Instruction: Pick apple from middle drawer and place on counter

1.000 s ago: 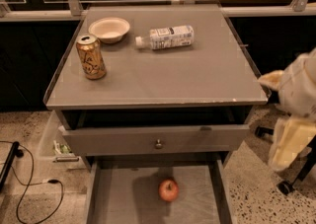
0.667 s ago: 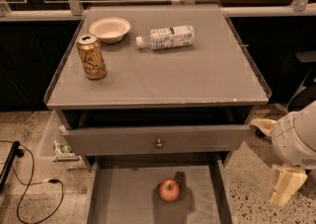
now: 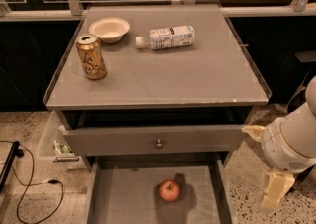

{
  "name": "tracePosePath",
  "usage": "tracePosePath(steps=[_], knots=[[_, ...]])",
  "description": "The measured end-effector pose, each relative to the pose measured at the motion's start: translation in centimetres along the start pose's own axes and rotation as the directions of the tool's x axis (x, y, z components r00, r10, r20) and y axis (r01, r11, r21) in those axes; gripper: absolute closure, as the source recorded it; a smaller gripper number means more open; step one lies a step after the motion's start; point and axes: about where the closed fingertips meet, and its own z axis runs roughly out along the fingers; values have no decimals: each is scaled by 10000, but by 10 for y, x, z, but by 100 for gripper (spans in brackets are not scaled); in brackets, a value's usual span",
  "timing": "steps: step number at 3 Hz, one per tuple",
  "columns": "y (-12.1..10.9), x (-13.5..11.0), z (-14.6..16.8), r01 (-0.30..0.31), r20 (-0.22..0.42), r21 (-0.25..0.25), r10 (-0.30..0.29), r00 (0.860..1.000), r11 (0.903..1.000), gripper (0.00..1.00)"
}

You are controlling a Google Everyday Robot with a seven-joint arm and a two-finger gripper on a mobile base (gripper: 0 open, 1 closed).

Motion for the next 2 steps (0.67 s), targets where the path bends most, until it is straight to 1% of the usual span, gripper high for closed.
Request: tracePosePath(steps=[1, 2], knots=[[6, 12, 70, 40, 34, -745, -38, 10000, 9972, 0], [11, 27, 146, 524, 190, -804, -511, 9985, 9954, 0]])
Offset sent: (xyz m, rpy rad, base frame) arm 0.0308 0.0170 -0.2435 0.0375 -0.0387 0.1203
